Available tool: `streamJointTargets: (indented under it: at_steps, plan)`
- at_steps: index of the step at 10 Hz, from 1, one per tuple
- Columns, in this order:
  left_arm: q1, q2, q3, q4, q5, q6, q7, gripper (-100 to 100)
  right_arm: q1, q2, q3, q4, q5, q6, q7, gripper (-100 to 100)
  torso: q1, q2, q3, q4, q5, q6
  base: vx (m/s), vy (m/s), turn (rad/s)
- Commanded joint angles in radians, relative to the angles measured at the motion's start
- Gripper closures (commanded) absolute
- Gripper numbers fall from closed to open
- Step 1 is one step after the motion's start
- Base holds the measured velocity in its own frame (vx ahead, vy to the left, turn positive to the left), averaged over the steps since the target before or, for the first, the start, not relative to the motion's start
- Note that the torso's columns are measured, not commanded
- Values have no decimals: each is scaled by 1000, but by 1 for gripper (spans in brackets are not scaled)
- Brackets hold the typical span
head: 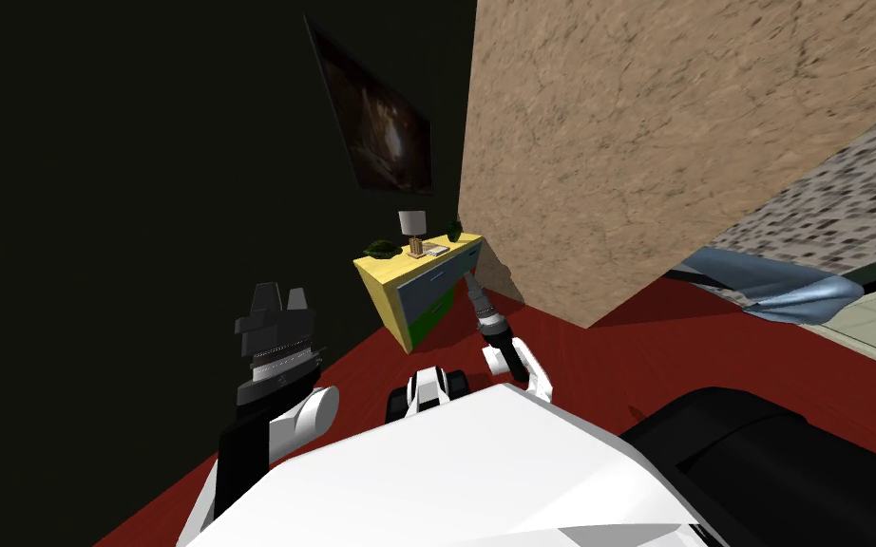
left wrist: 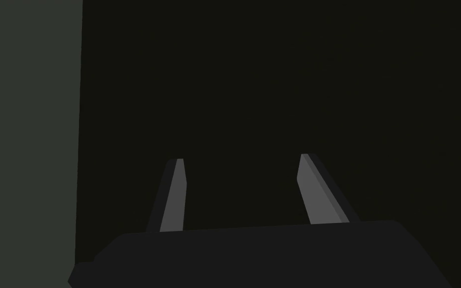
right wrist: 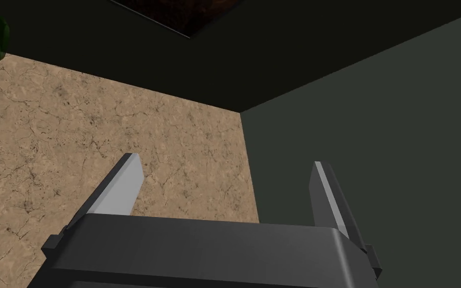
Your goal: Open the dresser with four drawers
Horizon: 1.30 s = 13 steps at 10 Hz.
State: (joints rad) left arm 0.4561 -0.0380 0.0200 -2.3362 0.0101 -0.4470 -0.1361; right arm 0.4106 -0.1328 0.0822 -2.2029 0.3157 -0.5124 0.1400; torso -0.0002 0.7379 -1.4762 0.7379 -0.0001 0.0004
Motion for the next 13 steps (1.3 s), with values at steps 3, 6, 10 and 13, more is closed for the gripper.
streamJointTargets:
  at_steps: [3,6,10,13]
  plan:
    - [0,0,0,0,0,0,0,0,-22,-24,41,54,141,28,5,-100,0,0,0,0,0,-1,40,-32,83]
    - [0,0,0,0,0,0,0,0,-34,-31,65,81,225,45,10,-100,0,0,0,0,0,-1,24,-32,63]
    - [0,0,0,0,0,0,0,0,-46,-37,90,108,315,64,16,-100,0,0,0,0,0,0,27,-22,45]
    - [0,0,0,0,0,0,0,0,-59,-42,116,137,400,83,21,-100,0,0,0,0,0,0,35,-29,67]
